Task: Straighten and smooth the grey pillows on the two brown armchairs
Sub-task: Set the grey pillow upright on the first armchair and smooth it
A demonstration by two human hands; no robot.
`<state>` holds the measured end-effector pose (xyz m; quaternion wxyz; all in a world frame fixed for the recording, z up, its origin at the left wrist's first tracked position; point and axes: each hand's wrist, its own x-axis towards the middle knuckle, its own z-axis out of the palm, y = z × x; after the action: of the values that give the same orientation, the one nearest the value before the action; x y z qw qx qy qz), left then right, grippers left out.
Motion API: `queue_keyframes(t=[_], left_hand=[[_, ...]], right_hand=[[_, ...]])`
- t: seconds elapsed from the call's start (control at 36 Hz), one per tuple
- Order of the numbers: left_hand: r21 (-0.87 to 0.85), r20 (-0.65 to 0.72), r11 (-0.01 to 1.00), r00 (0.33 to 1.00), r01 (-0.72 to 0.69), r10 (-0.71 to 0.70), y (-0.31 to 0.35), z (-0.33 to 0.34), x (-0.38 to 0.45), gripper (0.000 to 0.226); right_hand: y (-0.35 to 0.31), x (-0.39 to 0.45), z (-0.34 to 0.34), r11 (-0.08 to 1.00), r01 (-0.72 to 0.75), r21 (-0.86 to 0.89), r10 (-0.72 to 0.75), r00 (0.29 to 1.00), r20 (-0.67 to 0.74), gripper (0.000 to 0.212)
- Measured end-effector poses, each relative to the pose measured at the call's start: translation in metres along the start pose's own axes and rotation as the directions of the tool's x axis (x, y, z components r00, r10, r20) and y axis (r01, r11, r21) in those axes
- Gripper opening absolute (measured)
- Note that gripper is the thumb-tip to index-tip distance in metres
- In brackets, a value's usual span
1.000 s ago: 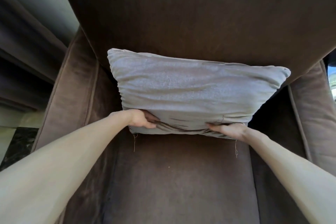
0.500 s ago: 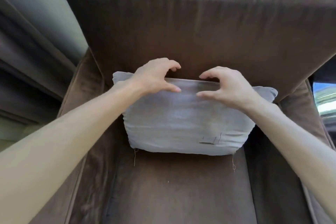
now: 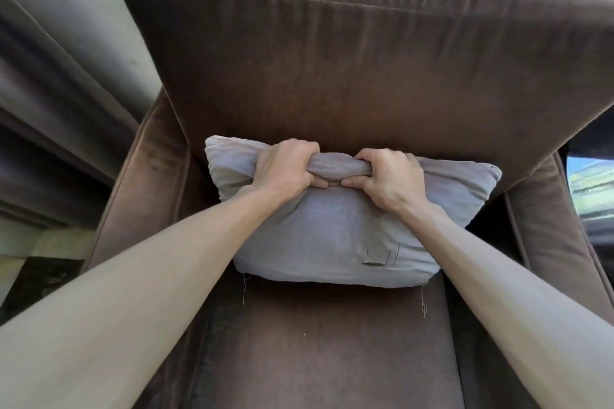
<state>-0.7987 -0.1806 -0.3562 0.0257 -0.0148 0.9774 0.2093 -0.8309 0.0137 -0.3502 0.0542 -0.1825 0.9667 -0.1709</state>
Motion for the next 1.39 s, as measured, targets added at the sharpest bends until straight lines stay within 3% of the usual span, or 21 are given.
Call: queue_keyframes(t=[0.08,0.14,0.31,0.39,0.53,0.64,0.78,0.92,1.0,1.06,1.11,1.17,1.25,1.33,1.39], left_hand=[[0.088,0.08,0.995,0.996,-0.035,0.028,-0.016,-0.008,0.003,0.037],[0.144,0.097,0.989,0.995,-0.034,0.02,-0.029,-0.02,0.005,0.035],[0.104,-0.019,0.995,1.0,0.013,-0.011,-0.039,-0.032,0.004,0.037],[0.034,0.019,0.998,0.998,0.055,-0.056,-0.045,-0.03,0.004,0.034],[0.168,0.072,0.98,0.99,0.105,-0.118,-0.066,-0.048,0.0,0.03],[0.175,0.089,0.978,0.988,0.111,-0.127,-0.072,-0.058,-0.002,0.036],[0.151,-0.183,0.988,0.983,0.018,0.01,-0.068,-0.053,-0.017,0.031],[0.13,-0.263,0.986,0.962,0.108,-0.071,-0.071,-0.031,-0.026,0.026],[0.282,-0.353,0.95,0.935,0.135,-0.028,-0.06,-0.02,-0.031,0.016],[0.366,-0.441,0.925,0.894,0.098,0.08,-0.041,-0.009,-0.041,0.026],[0.379,-0.528,0.926,0.821,-0.004,0.219,-0.017,0.006,-0.056,0.026],[0.379,-0.491,0.909,0.796,-0.171,0.354,0.004,0.03,-0.072,0.03],[0.363,-0.238,0.867,0.866,-0.34,0.439,0.021,0.063,-0.093,0.043],[0.36,-0.06,0.902,0.959,-0.239,0.278,0.011,0.081,-0.101,0.057],[0.404,0.007,0.891,0.975,-0.207,0.224,-0.005,0.086,-0.098,0.061]], right_hand=[[0.017,-0.002,-0.005,0.999,-0.024,-0.027,0.026,0.997,0.071,0.048],[0.029,-0.003,-0.014,0.997,-0.037,-0.061,0.042,0.995,0.09,0.044],[0.042,0.001,-0.03,0.993,-0.107,-0.049,0.108,0.994,0.018,0.028],[0.045,0.003,-0.029,0.993,-0.11,-0.048,0.114,0.99,0.081,0.031],[0.08,-0.007,-0.046,0.961,-0.252,-0.116,0.268,0.951,0.154,0.035],[0.094,-0.02,-0.058,0.929,-0.324,-0.176,0.334,0.942,0.027,0.022],[0.094,-0.022,-0.064,0.941,-0.28,-0.19,0.251,0.954,-0.165,0.026],[0.106,-0.032,-0.036,0.94,-0.273,-0.204,0.209,0.935,-0.287,0.026],[0.103,-0.041,-0.018,0.904,-0.24,-0.353,0.062,0.892,-0.448,0.024],[0.085,-0.052,-0.012,0.902,-0.188,-0.39,-0.067,0.829,-0.555,0.014],[0.057,-0.066,0.0,0.934,-0.073,-0.35,-0.154,0.802,-0.578,0.018],[0.029,-0.079,0.019,0.949,0.065,-0.307,-0.228,0.814,-0.534,0.028],[0.008,-0.091,0.058,0.939,0.196,-0.283,-0.293,0.886,-0.36,0.047],[0.016,-0.088,0.085,0.921,0.171,-0.35,-0.265,0.934,-0.241,0.054],[0.029,-0.08,0.095,0.905,0.178,-0.386,-0.267,0.945,-0.19,0.056]])
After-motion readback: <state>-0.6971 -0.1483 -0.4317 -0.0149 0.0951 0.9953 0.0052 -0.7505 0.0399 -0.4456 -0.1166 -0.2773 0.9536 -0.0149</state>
